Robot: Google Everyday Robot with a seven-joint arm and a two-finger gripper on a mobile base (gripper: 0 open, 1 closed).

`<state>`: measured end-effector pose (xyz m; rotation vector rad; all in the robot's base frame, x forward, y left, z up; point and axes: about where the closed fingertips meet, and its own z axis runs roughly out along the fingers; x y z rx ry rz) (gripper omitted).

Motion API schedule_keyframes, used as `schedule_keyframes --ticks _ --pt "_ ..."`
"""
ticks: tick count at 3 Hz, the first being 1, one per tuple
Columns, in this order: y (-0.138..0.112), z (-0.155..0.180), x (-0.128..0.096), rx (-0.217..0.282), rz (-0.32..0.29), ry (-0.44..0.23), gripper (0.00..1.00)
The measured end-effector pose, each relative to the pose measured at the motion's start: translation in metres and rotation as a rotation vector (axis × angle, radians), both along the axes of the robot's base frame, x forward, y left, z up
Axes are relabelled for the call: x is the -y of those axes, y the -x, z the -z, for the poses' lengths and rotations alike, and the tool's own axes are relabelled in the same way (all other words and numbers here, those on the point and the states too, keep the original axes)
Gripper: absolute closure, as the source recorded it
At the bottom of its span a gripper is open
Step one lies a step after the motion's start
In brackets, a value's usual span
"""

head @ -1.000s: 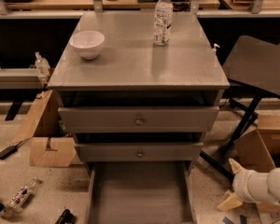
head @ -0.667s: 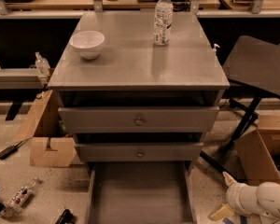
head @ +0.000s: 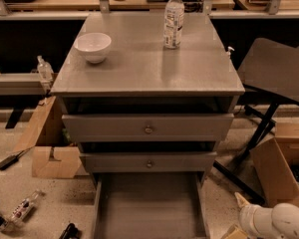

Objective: Close bottom drawer

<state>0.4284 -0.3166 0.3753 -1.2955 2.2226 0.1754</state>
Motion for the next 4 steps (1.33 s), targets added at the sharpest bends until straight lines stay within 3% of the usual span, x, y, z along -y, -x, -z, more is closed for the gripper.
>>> schedule_keyframes --ticks 2,3,4 --pt "0.077 0.120 -0.020 -0.118 -0.035 -0.098 0.42" --pt "0.109 0.174 -0.038 -0.148 -0.113 -0.117 0.73" --pt "0.113 0.164 -0.044 -0.092 -0.124 -0.113 0.96"
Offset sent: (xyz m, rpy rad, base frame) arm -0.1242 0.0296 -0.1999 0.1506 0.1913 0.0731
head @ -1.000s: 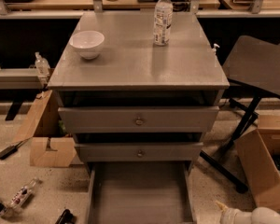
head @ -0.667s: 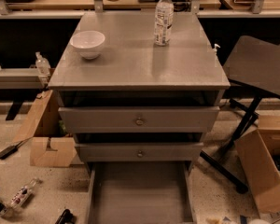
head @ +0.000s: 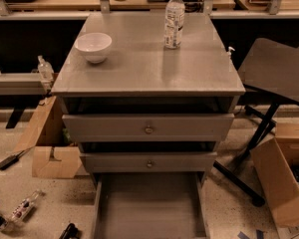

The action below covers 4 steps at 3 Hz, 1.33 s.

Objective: Close bottom drawer

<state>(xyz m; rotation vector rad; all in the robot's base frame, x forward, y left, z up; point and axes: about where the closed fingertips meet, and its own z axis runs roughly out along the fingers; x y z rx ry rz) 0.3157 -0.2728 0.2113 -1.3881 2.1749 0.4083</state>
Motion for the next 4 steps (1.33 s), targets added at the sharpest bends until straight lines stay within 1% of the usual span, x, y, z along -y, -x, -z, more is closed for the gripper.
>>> schedule_keyframes --ticks 1,2,3,4 --pt "0.001 0.000 -0.001 -0.001 0.000 -0.002 1.00" --pt "0.001 0.000 -0.001 -0.001 0.000 -0.002 1.00" --pt "0.001 0.017 -0.013 -0.010 -0.020 -0.035 1.00" --pt "-0.008 0.049 -0.039 -0.024 -0.064 -0.081 1.00"
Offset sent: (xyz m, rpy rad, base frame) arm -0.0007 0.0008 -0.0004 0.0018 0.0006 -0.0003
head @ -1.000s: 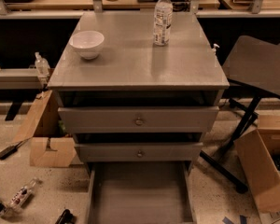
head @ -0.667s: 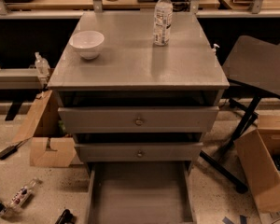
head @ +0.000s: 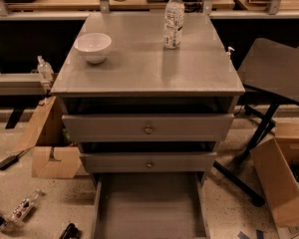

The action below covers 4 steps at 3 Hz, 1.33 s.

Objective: Close bottom drawer

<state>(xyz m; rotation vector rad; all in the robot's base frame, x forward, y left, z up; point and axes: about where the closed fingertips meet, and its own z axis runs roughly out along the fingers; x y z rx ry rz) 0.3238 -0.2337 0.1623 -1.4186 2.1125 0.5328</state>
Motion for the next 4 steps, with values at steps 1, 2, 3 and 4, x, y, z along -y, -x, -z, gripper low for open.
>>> schedule_keyframes --ticks 1,2,3,4 --pt "-0.013 0.024 -0.017 -0.015 -0.031 -0.029 1.00" --pt "-0.030 0.035 -0.020 -0.011 -0.044 -0.038 1.00" --pt "-0.030 0.035 -0.020 -0.011 -0.044 -0.038 1.00" --pt "-0.038 0.037 -0.019 -0.001 -0.048 -0.040 1.00"
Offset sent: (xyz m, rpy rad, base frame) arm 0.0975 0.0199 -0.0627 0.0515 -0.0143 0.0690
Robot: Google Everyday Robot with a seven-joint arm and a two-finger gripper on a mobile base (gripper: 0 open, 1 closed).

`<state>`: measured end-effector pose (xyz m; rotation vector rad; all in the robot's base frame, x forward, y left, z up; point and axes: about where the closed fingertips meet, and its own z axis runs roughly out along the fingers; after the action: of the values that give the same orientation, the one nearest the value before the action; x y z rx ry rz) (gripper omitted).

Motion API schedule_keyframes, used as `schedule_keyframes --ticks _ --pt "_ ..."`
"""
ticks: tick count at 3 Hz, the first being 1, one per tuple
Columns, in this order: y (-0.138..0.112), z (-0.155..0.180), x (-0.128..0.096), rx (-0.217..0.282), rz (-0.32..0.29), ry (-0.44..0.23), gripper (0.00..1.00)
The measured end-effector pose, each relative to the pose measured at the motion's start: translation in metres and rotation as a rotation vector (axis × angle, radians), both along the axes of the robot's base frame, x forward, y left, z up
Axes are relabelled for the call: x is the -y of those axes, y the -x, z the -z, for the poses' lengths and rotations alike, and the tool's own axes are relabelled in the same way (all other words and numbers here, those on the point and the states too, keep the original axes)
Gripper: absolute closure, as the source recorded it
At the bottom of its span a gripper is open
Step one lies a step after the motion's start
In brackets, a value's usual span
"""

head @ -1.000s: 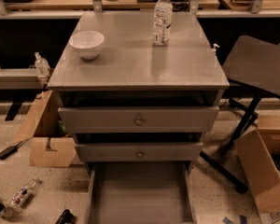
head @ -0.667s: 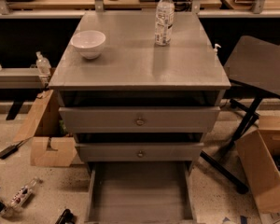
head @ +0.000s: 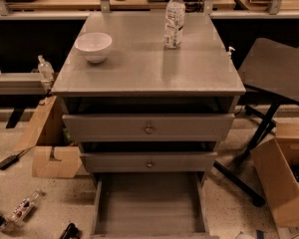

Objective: Close bottom drawer

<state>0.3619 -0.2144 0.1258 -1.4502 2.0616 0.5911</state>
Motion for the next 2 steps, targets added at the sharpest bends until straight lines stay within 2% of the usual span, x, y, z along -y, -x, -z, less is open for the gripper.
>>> schedule_keyframes --ticks 2 --pt "-0.0077 0.0021 0.0000 0.011 -0.002 -0.004 1.00"
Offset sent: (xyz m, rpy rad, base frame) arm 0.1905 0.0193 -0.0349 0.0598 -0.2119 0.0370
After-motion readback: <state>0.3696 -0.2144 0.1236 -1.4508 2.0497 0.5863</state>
